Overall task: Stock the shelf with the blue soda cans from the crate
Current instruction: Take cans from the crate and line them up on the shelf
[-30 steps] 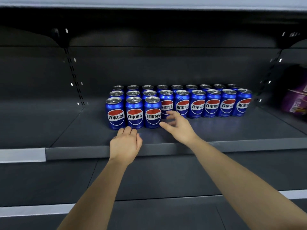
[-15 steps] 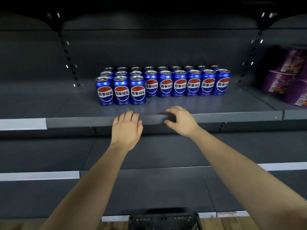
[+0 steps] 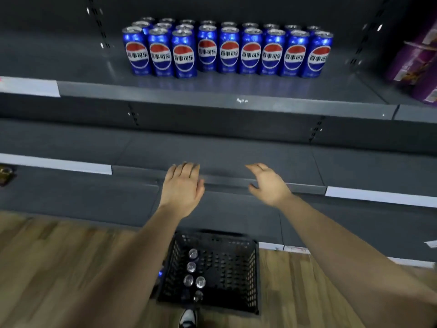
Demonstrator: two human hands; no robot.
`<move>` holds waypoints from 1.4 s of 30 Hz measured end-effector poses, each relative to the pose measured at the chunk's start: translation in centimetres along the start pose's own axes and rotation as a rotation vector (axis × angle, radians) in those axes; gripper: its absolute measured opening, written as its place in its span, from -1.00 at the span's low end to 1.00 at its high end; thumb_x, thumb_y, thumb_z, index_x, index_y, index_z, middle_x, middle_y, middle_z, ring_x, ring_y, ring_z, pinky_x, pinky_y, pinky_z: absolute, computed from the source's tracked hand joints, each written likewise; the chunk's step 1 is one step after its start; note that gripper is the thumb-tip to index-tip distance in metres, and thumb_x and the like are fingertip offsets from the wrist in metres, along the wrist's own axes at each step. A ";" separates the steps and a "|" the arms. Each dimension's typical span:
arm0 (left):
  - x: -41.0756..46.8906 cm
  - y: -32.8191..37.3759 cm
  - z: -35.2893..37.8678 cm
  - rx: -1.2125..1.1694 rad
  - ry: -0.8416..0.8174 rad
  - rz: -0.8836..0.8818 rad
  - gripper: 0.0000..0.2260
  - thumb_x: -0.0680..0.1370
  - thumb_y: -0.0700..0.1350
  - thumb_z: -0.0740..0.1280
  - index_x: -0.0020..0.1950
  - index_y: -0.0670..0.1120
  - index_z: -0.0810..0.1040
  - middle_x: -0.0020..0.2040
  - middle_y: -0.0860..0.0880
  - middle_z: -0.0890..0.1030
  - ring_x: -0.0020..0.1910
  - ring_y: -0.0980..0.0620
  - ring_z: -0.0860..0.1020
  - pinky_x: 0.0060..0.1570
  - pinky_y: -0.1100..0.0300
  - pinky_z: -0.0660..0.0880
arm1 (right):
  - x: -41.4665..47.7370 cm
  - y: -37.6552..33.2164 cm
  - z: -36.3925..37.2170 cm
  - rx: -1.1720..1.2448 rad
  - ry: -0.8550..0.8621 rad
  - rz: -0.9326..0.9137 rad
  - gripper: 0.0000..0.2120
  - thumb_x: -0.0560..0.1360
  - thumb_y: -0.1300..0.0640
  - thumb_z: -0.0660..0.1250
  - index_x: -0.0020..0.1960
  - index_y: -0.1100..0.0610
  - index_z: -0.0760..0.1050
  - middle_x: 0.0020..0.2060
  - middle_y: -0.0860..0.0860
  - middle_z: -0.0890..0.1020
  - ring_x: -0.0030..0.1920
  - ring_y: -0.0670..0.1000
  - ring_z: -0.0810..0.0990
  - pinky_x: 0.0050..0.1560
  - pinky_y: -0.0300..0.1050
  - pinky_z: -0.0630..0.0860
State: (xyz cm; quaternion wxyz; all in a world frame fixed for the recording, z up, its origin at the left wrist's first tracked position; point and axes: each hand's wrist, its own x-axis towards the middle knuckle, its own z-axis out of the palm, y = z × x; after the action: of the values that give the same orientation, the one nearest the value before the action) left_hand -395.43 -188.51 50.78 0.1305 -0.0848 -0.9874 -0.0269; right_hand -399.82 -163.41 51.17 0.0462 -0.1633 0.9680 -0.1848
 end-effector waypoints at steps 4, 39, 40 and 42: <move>-5.6 1.0 3.9 -0.007 -0.090 -0.072 -0.50 0.55 0.03 0.03 0.30 -0.25 0.49 0.18 -0.19 0.58 0.19 -0.19 0.52 0.27 -0.12 0.39 | -2.8 1.6 4.7 -0.016 -0.150 0.030 -0.42 0.55 0.09 0.28 0.53 0.09 0.21 0.44 0.11 0.34 0.42 0.14 0.34 0.34 0.00 0.38; -24.5 -5.9 60.0 -0.057 -0.296 -0.290 -0.46 0.55 0.08 0.05 0.40 -0.22 0.40 0.33 -0.20 0.49 0.32 -0.18 0.44 0.32 -0.12 0.31 | 0.7 19.3 67.5 -0.040 -0.680 -0.125 -0.36 0.50 0.05 0.37 0.52 0.07 0.22 0.47 0.03 0.28 0.39 0.04 0.37 0.30 -0.18 0.33; -24.7 -5.9 60.9 -0.061 -0.294 -0.296 -0.45 0.55 0.09 0.05 0.41 -0.22 0.40 0.33 -0.20 0.49 0.31 -0.18 0.44 0.32 -0.13 0.32 | 0.7 19.3 68.8 -0.039 -0.678 -0.144 -0.34 0.47 0.06 0.40 0.50 0.07 0.25 0.45 0.04 0.31 0.38 0.04 0.38 0.30 -0.19 0.33; -25.2 -6.0 62.3 -0.060 -0.285 -0.289 -0.46 0.56 0.09 0.06 0.41 -0.22 0.39 0.34 -0.20 0.48 0.31 -0.18 0.44 0.32 -0.12 0.32 | 0.6 19.1 70.9 -0.026 -0.684 -0.173 -0.31 0.42 0.06 0.44 0.49 0.08 0.27 0.43 0.05 0.35 0.37 0.05 0.40 0.31 -0.19 0.32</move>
State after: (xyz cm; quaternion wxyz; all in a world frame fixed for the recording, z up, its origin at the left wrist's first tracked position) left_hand -388.30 -193.78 -16.13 -0.0182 0.0511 -0.9966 -0.0624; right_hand -395.50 -171.13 -21.75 0.3501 -0.2975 0.8813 -0.1105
